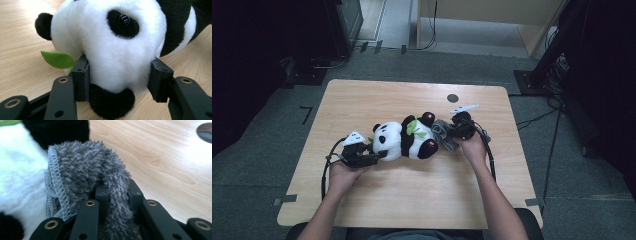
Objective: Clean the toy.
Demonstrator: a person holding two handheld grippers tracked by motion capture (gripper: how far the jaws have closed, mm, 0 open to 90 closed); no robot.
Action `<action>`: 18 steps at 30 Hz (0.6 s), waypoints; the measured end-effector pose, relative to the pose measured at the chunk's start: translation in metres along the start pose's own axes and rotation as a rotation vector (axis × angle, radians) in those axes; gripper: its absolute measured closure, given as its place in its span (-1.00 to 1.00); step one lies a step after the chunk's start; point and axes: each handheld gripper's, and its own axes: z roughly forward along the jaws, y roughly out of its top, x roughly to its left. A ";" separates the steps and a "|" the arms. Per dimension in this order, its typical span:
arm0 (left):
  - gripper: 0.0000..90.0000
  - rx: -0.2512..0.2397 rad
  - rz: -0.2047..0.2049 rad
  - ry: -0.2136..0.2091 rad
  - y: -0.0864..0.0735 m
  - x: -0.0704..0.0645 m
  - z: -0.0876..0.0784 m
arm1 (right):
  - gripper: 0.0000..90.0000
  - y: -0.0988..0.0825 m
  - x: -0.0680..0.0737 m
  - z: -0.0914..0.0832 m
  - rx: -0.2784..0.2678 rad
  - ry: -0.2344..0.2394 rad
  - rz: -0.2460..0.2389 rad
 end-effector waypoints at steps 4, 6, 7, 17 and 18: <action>-0.01 -0.002 -0.001 0.002 0.000 0.000 0.000 | 0.70 0.001 -0.004 -0.001 -0.015 -0.018 0.016; -0.04 -0.005 -0.002 0.008 0.000 0.000 0.000 | 0.70 0.001 -0.007 -0.006 -0.016 -0.029 0.024; -0.04 -0.006 -0.005 0.008 0.000 0.001 0.000 | 0.70 0.001 -0.007 -0.006 -0.016 -0.029 0.024; -0.06 -0.012 -0.008 0.018 0.000 0.001 0.001 | 0.70 -0.003 -0.022 -0.036 -0.071 -0.080 0.028; -0.06 -0.012 -0.007 0.019 0.000 0.001 0.001 | 0.70 -0.007 -0.029 -0.041 -0.080 -0.093 0.042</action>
